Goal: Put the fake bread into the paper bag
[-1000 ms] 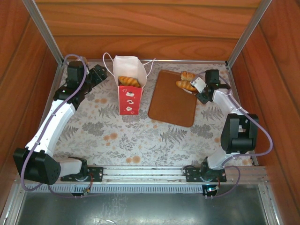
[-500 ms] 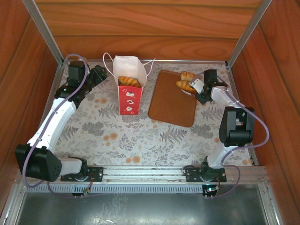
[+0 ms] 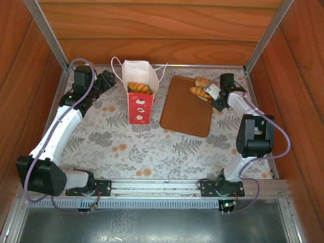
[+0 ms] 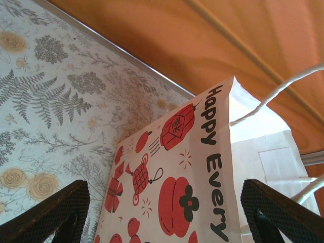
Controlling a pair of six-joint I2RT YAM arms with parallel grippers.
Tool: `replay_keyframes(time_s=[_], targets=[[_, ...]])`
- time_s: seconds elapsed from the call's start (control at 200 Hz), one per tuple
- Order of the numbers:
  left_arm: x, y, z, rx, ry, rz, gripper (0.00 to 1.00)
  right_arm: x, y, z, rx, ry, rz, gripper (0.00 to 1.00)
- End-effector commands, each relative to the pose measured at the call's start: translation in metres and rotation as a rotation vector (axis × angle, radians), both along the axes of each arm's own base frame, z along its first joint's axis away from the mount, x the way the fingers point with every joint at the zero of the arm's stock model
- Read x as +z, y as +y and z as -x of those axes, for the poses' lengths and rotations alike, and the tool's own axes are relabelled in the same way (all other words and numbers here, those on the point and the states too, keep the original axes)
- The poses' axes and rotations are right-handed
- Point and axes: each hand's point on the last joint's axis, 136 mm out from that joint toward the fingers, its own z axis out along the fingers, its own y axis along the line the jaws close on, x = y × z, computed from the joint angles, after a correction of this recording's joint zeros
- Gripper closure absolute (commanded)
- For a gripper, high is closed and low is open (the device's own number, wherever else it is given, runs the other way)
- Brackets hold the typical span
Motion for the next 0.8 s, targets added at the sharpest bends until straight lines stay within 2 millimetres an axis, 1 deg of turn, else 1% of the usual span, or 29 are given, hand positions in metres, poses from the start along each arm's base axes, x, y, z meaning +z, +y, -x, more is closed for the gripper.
replay_keyframes(time_s=[0.0, 0.16, 0.195, 0.205, 0.22, 0.4, 0.505, 0.64, 0.715, 0.795], targets=[[0.015, 0.006, 0.005, 0.014, -0.040, 0.009, 0.17, 0.008, 0.009, 0.005, 0.043, 0.004, 0.030, 0.57], [0.026, 0.011, 0.015, 0.027, -0.060, -0.006, 0.17, 0.022, 0.019, 0.013, 0.057, -0.025, 0.040, 0.60], [0.028, 0.012, 0.016, 0.028, -0.063, -0.009, 0.17, 0.021, 0.021, 0.014, 0.058, -0.022, 0.043, 0.61], [0.029, 0.013, 0.017, 0.029, -0.066, -0.010, 0.17, 0.030, 0.021, 0.015, 0.058, -0.045, 0.041, 0.61], [0.029, 0.013, 0.018, 0.030, -0.067, -0.010, 0.17, 0.033, 0.022, 0.016, 0.057, -0.054, 0.041, 0.62], [0.041, 0.015, 0.026, 0.032, -0.092, -0.006, 0.17, 0.051, 0.022, 0.030, -0.001, -0.047, 0.046, 0.67], [0.048, 0.008, 0.032, 0.002, -0.094, 0.029, 0.17, 0.066, 0.027, 0.040, -0.061, -0.070, -0.002, 0.68], [0.052, -0.002, 0.040, -0.031, -0.090, 0.046, 0.18, 0.087, 0.040, 0.061, -0.141, -0.097, -0.083, 0.68], [0.050, -0.008, 0.042, -0.044, -0.082, 0.047, 0.20, 0.097, 0.046, 0.073, -0.180, -0.108, -0.120, 0.68], [0.043, -0.016, 0.042, -0.060, -0.062, 0.053, 0.21, 0.104, 0.051, 0.087, -0.202, -0.101, -0.138, 0.68]])
